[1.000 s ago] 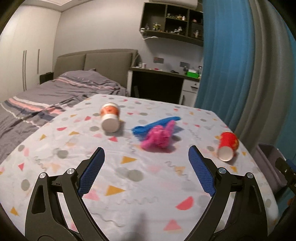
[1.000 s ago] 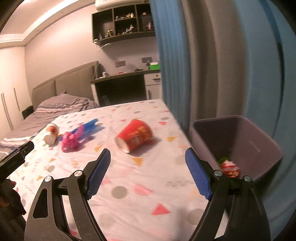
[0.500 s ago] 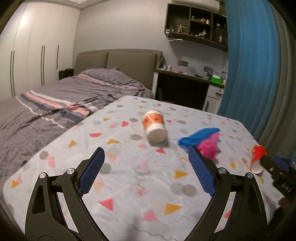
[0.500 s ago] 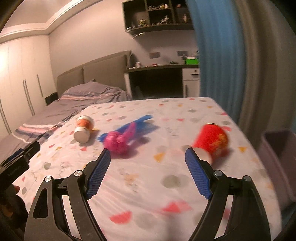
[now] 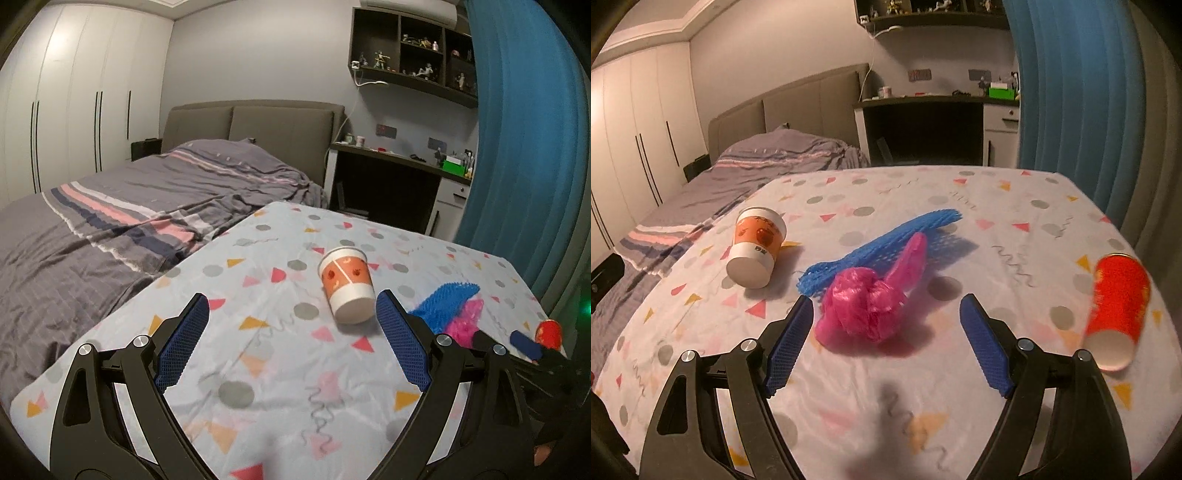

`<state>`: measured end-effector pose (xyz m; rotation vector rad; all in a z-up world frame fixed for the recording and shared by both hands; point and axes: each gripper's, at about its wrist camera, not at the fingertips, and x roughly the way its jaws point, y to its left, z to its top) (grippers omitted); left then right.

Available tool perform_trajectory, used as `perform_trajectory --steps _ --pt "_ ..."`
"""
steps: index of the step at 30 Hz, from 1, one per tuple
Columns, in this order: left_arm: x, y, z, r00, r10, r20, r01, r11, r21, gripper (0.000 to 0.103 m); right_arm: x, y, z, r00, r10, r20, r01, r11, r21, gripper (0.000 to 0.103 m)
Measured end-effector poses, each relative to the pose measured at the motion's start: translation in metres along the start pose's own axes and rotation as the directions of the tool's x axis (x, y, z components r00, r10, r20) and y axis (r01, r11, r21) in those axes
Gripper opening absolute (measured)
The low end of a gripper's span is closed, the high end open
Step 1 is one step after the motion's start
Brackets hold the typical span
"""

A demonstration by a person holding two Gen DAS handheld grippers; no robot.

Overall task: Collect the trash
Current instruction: 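Grasp the orange apple-print paper cup with the left tool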

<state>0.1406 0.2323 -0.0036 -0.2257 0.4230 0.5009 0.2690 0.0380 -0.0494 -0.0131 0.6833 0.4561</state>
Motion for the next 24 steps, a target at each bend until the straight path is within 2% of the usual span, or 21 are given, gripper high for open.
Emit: perform_trajectory --steps 4,7,9,12,20,24 --pt "0.016 -0.004 0.004 1.000 -0.024 -0.011 0.024 1.000 0.000 0.090 0.020 0.003 0.003 0.998 0.020 -0.060 -0.020 1.000 0.007 0.066" --pt "0.028 -0.010 0.004 0.999 -0.039 -0.023 0.039 0.999 0.008 0.090 0.029 0.004 0.003 0.994 0.040 -0.101 -0.040 0.999 0.007 0.053" --pt "0.035 -0.014 0.004 0.998 -0.048 -0.031 0.048 0.999 0.013 0.090 0.031 0.002 0.003 0.993 0.049 -0.112 -0.048 0.999 0.010 0.043" --pt "0.048 -0.020 0.004 0.997 -0.067 -0.045 0.068 0.998 0.020 0.090 0.028 -0.001 0.002 0.992 0.061 -0.109 -0.060 0.998 0.005 0.034" --pt "0.090 -0.036 0.005 0.990 -0.093 -0.108 0.094 0.996 0.002 0.090 -0.007 -0.027 0.002 1.000 0.005 -0.026 -0.005 1.000 -0.007 0.033" --pt "0.116 -0.042 0.003 0.985 -0.083 -0.151 0.085 0.996 0.005 0.090 -0.025 -0.039 0.002 1.000 -0.009 0.018 0.009 1.000 -0.010 0.034"
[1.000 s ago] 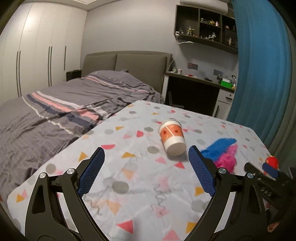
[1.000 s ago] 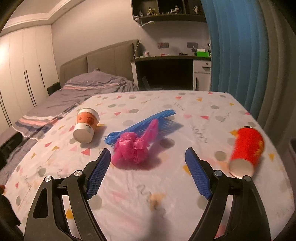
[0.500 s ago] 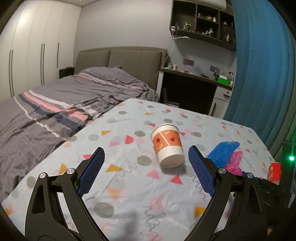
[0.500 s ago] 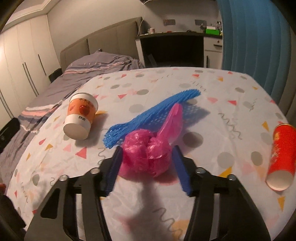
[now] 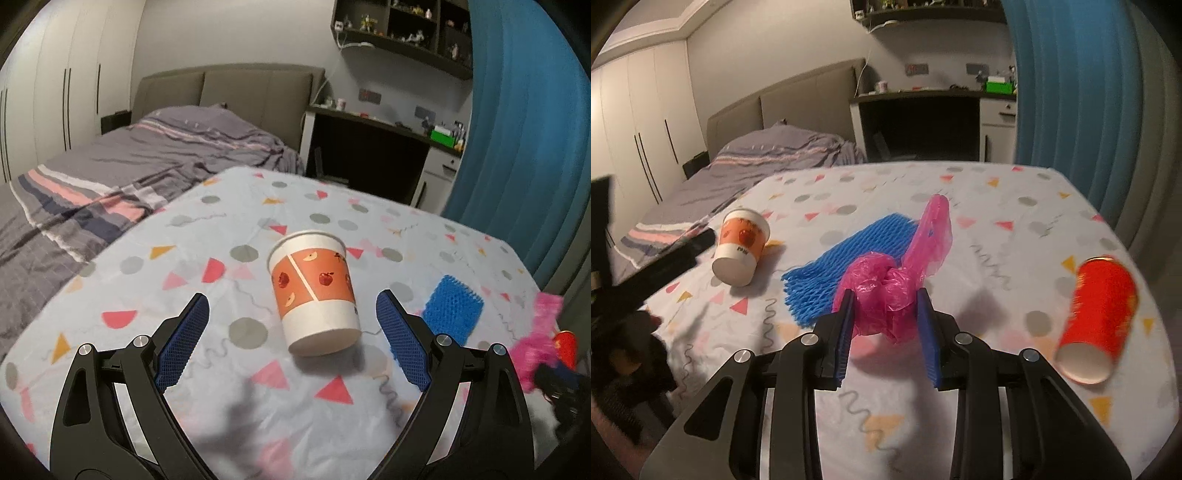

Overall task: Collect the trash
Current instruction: 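Grasp the orange apple-print paper cup with the left tool, then grasp the pink plastic bag with the right tool while the left tool holds the cup, then carry the apple-print cup and pink bag over the grey bin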

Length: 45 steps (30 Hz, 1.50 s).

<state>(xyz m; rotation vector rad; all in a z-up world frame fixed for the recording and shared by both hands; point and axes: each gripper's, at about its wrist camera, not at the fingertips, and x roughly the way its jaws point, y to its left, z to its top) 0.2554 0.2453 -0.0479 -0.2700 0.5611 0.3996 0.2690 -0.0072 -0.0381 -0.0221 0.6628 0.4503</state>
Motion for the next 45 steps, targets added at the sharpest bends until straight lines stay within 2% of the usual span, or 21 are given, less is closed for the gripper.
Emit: perform_trajectory --steps 1,3,7,9,11,13,14,18,20,24,32,37,45 --pt "0.009 0.000 0.002 0.999 0.001 -0.033 -0.001 1.000 -0.009 0.090 -0.003 -0.003 0.000 1.000 -0.004 0.009 0.004 1.000 -0.001 0.034" --pt "0.017 0.001 0.004 0.999 -0.017 -0.047 0.015 0.999 -0.034 0.090 -0.007 -0.006 0.001 1.000 -0.007 0.022 0.007 1.000 0.001 0.034" --pt "0.035 -0.005 0.008 0.995 -0.011 -0.099 0.010 1.000 -0.011 0.090 -0.017 -0.019 0.006 0.998 -0.007 0.058 0.006 0.999 0.034 0.034" --pt "0.043 -0.009 0.008 0.991 -0.017 -0.134 0.017 1.000 0.002 0.085 -0.021 -0.025 0.008 0.997 -0.011 0.073 0.007 0.999 0.050 0.034" --pt "0.053 -0.012 0.006 0.982 -0.030 -0.185 0.034 0.999 0.020 0.071 -0.022 -0.029 0.009 0.997 -0.015 0.078 0.010 0.998 0.064 0.034" --pt "0.059 -0.014 0.004 0.975 -0.040 -0.220 0.047 0.998 0.029 0.061 -0.021 -0.034 0.009 0.997 -0.019 0.078 0.013 0.997 0.077 0.034" --pt "0.060 -0.015 0.003 0.974 -0.042 -0.224 0.051 0.998 0.031 0.061 -0.021 -0.036 0.009 0.997 -0.019 0.076 0.012 0.997 0.081 0.034" --pt "0.057 -0.017 0.002 0.975 -0.061 -0.213 0.070 0.997 0.035 0.060 -0.024 -0.037 0.010 0.997 -0.014 0.080 0.007 0.996 0.088 0.034" --pt "0.049 -0.017 0.002 0.981 -0.073 -0.178 0.081 0.996 0.036 0.059 -0.028 -0.035 0.010 0.996 -0.013 0.086 0.006 0.996 0.085 0.034" --pt "0.031 -0.027 -0.004 0.987 -0.074 -0.144 0.087 0.993 0.083 0.058 -0.036 -0.035 0.010 0.995 -0.008 0.101 0.001 0.997 0.076 0.034" --pt "-0.043 -0.050 -0.013 0.987 -0.145 -0.063 0.152 0.979 0.133 0.058 -0.071 -0.037 0.006 0.992 0.009 0.126 -0.017 0.998 0.064 0.034" --pt "-0.095 -0.066 -0.024 0.985 -0.172 -0.010 0.171 0.974 0.151 0.058 -0.103 -0.040 -0.007 0.990 0.013 0.142 -0.021 0.998 0.057 0.034" --pt "-0.153 -0.084 -0.050 0.975 -0.218 0.028 0.211 0.965 0.154 0.058 -0.158 -0.051 -0.035 0.983 0.005 0.183 -0.017 0.998 0.067 0.034"
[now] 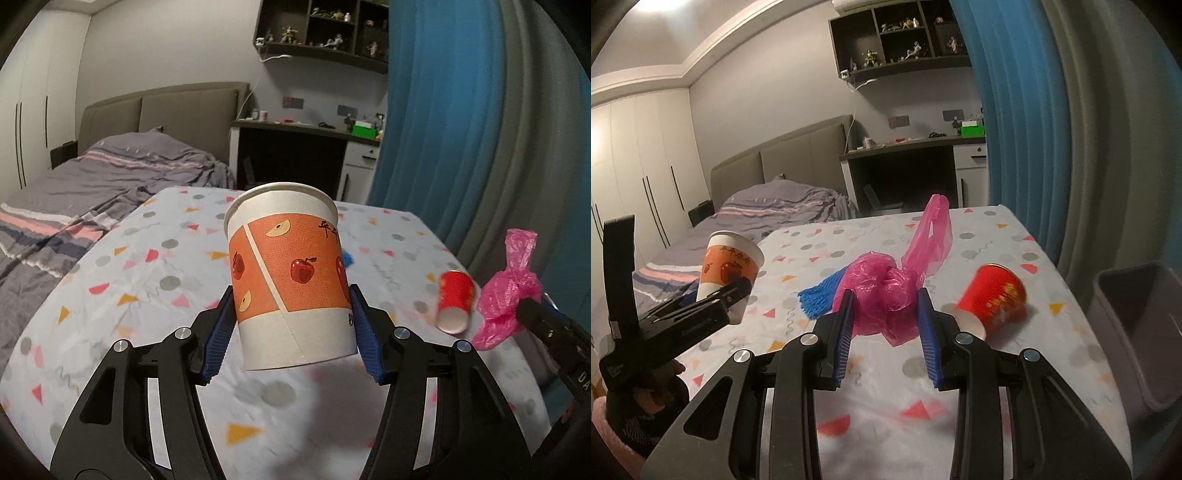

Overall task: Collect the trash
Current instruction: 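Carry the apple-print cup and pink bag over the grey bin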

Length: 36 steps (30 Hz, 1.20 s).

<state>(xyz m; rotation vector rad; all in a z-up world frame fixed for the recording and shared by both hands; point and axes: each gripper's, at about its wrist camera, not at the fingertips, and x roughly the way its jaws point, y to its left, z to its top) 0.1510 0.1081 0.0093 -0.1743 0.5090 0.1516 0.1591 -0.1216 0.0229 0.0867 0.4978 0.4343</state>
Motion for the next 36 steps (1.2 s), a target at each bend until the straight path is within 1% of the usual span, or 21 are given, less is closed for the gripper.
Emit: perform_trajectory --steps 4,13,24,36 --pt "-0.021 -0.019 -0.013 1.000 -0.025 0.014 0.025 1.000 0.017 0.058 -0.026 -0.011 -0.013 1.000 -0.013 0.008 0.013 1.000 0.014 0.034" --pt "-0.044 -0.050 -0.034 0.998 -0.054 0.021 0.053 0.998 0.045 0.058 -0.060 -0.031 -0.028 0.998 -0.049 0.029 0.047 0.998 0.041 0.034" --pt "-0.052 -0.079 -0.039 0.995 -0.090 0.029 0.088 0.992 0.085 0.058 -0.080 -0.057 -0.035 0.995 -0.085 0.054 0.081 0.994 0.078 0.034" --pt "-0.051 -0.108 -0.044 0.992 -0.124 0.025 0.119 0.984 0.135 0.058 -0.093 -0.069 -0.040 0.991 -0.115 0.073 0.106 0.988 0.111 0.034"
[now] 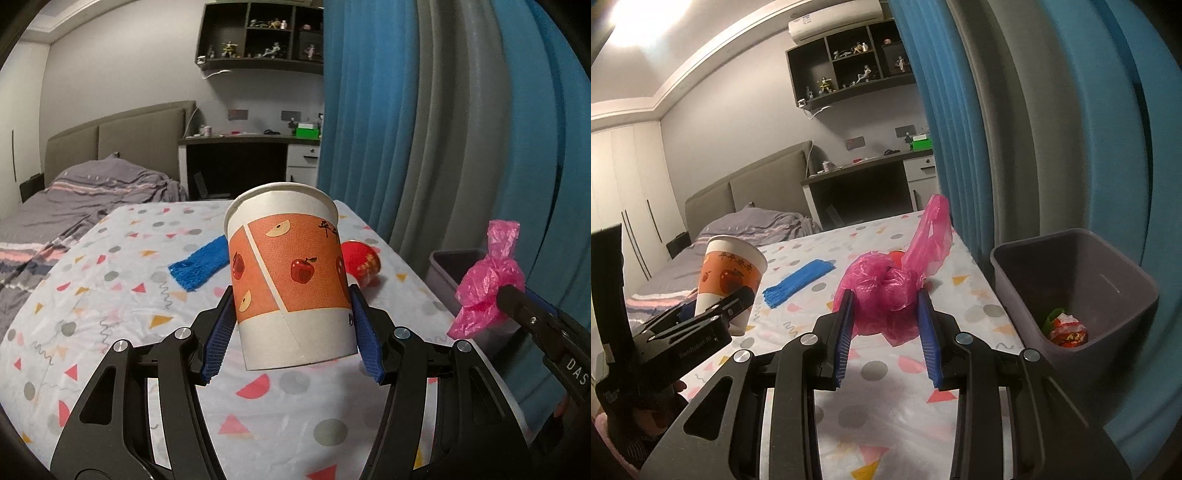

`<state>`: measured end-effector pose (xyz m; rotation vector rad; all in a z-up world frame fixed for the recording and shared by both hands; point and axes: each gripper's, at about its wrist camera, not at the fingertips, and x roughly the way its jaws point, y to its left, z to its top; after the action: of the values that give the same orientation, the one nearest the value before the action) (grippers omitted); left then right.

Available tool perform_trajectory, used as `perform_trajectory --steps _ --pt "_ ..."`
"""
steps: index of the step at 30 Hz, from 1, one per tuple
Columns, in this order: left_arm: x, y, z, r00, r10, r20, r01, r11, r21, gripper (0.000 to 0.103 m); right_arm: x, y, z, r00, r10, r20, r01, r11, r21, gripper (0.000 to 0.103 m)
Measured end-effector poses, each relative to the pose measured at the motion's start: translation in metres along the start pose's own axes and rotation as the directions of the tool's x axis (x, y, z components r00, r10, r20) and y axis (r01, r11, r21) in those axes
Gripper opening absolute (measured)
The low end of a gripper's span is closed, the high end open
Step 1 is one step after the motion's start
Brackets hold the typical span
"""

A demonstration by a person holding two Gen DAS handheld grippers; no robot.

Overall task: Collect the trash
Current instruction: 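Carry the apple-print cup and pink bag over the grey bin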

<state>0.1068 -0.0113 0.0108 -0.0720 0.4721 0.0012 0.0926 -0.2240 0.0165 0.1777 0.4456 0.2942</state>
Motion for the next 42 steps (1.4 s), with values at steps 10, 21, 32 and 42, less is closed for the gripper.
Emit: perform_trajectory --steps 10,21,32,42 --pt "0.009 -0.030 0.001 0.999 -0.036 0.002 0.036 0.999 0.040 0.058 -0.001 -0.017 0.003 1.000 -0.027 0.007 0.027 0.999 0.020 0.034" --pt "0.022 -0.070 0.006 0.996 -0.085 0.004 0.085 0.992 0.089 0.058 -0.004 -0.041 0.004 0.997 -0.073 0.015 0.072 0.996 0.050 0.034" --pt "0.042 -0.114 0.011 0.988 -0.156 -0.002 0.155 0.977 0.145 0.058 -0.005 -0.078 0.010 0.988 -0.150 0.033 0.147 0.986 0.080 0.034" --pt "0.063 -0.158 0.017 0.971 -0.240 -0.008 0.237 0.952 0.195 0.058 0.001 -0.118 0.016 0.970 -0.241 0.040 0.236 0.966 0.105 0.034"
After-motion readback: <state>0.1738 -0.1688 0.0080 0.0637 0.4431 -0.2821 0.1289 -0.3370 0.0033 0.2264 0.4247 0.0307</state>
